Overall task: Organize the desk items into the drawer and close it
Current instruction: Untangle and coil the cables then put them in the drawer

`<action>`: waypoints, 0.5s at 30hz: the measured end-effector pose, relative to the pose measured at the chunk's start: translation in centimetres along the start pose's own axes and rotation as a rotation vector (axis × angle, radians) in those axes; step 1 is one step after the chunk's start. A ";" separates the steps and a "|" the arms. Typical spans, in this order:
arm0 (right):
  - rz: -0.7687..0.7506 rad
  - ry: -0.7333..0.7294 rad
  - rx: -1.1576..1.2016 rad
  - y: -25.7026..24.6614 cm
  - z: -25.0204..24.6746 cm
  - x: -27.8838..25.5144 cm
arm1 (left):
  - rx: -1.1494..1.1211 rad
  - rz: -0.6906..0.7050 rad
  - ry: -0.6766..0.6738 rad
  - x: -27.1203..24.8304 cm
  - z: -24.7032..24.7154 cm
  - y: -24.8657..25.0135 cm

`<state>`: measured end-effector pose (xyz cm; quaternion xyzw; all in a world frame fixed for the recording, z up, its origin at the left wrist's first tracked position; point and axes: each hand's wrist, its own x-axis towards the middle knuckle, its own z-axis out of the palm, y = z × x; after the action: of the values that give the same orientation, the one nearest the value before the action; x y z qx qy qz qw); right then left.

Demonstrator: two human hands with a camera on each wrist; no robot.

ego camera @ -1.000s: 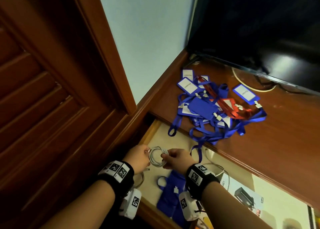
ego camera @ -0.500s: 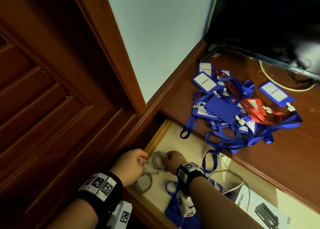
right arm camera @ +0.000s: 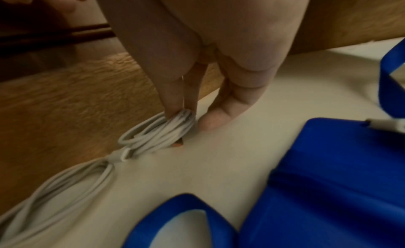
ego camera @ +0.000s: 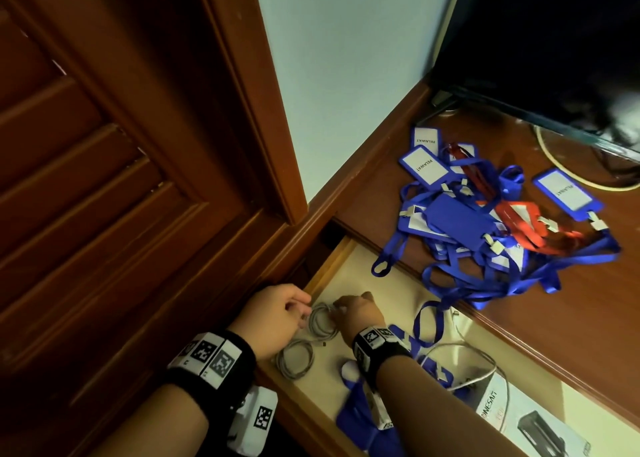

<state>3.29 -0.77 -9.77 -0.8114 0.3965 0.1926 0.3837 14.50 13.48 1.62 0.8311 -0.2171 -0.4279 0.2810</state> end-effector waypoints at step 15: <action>0.076 0.017 0.279 0.3 1.9 -0.7 | -0.021 0.003 0.028 -0.6 -1.1 -1.1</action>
<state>2.56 0.91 -10.68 -0.7363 0.4530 0.1431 0.4819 15.24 15.00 1.76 0.8337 -0.2097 -0.4182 0.2935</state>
